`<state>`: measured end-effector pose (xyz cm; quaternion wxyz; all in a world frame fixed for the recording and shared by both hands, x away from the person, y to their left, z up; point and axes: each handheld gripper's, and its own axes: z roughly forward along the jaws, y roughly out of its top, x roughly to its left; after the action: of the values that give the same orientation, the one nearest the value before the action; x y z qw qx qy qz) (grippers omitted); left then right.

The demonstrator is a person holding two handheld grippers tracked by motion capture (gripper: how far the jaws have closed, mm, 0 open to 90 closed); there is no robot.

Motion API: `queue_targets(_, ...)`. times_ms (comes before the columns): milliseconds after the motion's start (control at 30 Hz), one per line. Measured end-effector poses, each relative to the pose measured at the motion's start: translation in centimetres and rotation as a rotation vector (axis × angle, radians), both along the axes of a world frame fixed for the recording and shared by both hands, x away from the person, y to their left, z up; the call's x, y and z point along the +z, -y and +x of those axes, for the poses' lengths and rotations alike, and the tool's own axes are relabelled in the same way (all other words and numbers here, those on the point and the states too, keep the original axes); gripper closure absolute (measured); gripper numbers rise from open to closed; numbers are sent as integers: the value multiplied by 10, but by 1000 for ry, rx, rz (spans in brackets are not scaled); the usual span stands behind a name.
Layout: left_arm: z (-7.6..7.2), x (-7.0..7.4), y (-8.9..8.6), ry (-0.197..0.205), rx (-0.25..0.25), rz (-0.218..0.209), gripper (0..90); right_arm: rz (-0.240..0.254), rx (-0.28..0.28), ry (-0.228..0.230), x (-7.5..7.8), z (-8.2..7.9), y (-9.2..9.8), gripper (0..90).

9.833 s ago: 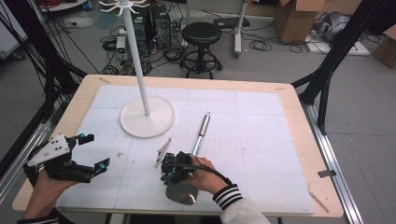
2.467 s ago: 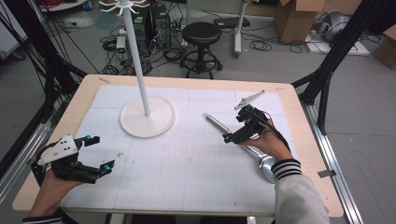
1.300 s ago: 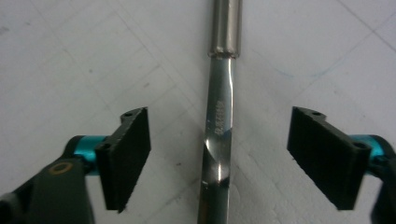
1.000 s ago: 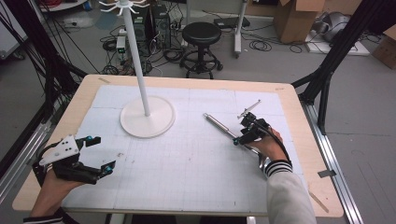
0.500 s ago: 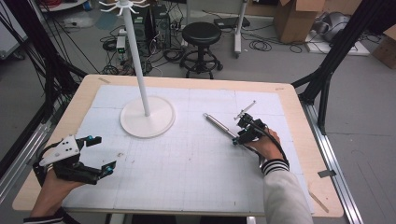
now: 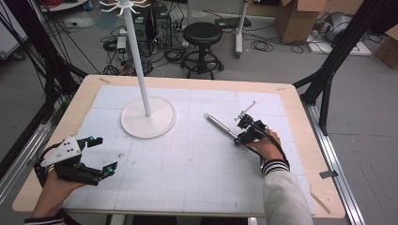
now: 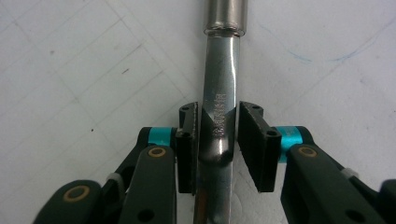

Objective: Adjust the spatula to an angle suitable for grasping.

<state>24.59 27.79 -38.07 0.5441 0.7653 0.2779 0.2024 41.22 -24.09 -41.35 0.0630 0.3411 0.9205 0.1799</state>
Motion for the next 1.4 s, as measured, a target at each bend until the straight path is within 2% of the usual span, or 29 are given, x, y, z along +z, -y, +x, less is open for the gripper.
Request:
queue_targets(100, 0, 0, 1, 1, -2, 1, 17, -5, -16, -12, 1, 0, -1, 720)
queue_targets(433, 0, 0, -1, -2, 5, -7, 17, -19, -53, -4, 1, -1, -4, 742)
queue_targets(533, 0, 0, -2, 1, 7, -2, 17, -24, -44, 9, 4, -3, -5, 747)
queue_targets(700, 0, 0, -2, 2, 7, -4, 17, 2, -17, 22, 12, -7, -3, 747)
queue_targets(1000, 1, 1, -1, 2, 4, -7, 17, 91, 58, 70, 36, -25, -6, 749)
queue_targets(1200, 2, 1, -1, 2, 1, -7, 17, 178, 111, 99, 56, -36, -8, 749)
queue_targets(1300, 1, 1, -1, -1, 4, -12, 17, 231, 146, 145, 66, -41, -7, 750)
queue_targets(1400, 2, 1, -1, 0, 5, -11, 17, 290, 170, 167, 75, -44, -5, 750)
